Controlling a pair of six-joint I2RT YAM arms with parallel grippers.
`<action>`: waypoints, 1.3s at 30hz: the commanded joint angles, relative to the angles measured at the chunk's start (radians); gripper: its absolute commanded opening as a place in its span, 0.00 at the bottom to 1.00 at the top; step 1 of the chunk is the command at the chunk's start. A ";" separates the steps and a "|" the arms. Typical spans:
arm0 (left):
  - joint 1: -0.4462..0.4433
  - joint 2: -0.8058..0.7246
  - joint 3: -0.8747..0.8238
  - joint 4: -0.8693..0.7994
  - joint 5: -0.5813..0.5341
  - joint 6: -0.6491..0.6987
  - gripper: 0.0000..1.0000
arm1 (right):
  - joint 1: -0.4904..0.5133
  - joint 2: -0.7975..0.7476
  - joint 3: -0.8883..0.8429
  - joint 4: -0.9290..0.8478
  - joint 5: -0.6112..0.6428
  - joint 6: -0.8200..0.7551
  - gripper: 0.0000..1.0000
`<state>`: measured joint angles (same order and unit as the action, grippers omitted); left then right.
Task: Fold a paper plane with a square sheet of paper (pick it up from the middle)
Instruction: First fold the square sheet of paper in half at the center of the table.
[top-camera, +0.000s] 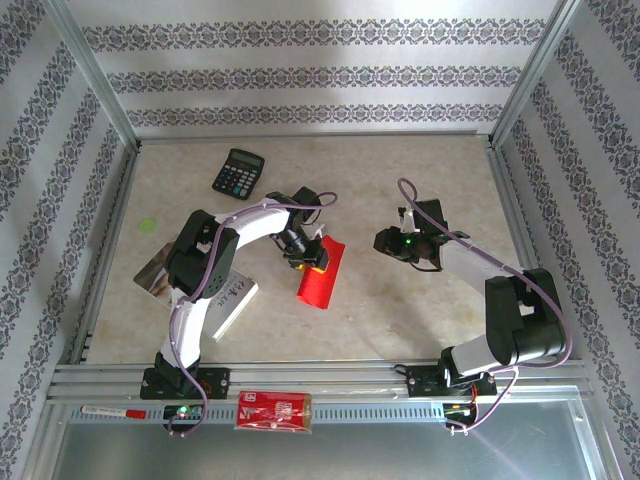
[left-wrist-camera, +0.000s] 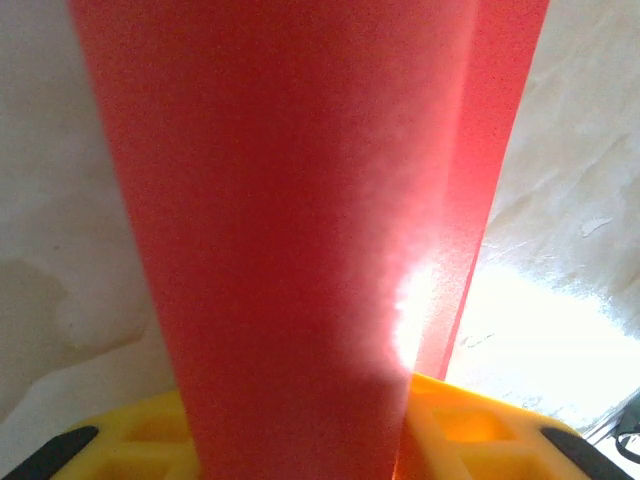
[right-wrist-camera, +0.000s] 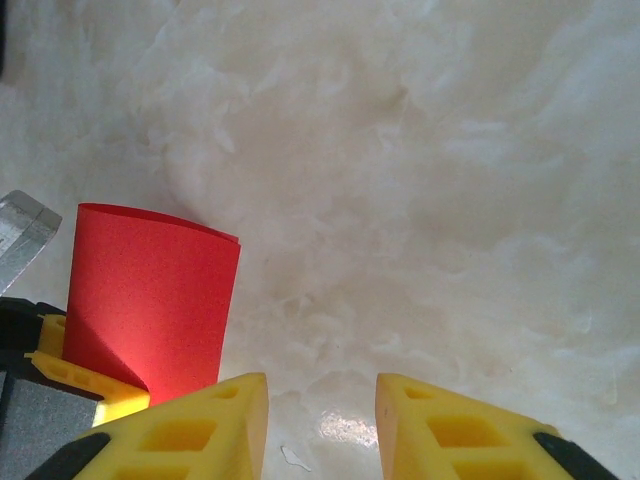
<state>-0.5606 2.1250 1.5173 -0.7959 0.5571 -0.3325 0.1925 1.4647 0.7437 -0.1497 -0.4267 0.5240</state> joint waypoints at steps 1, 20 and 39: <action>-0.002 0.029 -0.039 0.044 -0.030 -0.028 0.38 | 0.012 0.010 -0.007 -0.007 0.017 -0.008 0.34; -0.006 -0.006 -0.124 0.137 -0.070 -0.124 0.40 | 0.022 0.027 -0.001 -0.003 0.017 -0.004 0.34; -0.032 0.004 -0.140 0.139 -0.127 -0.142 0.37 | 0.027 0.019 -0.007 -0.003 0.023 -0.003 0.35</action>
<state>-0.5701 2.0708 1.4281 -0.6857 0.5198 -0.4545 0.2077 1.4822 0.7437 -0.1490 -0.4259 0.5240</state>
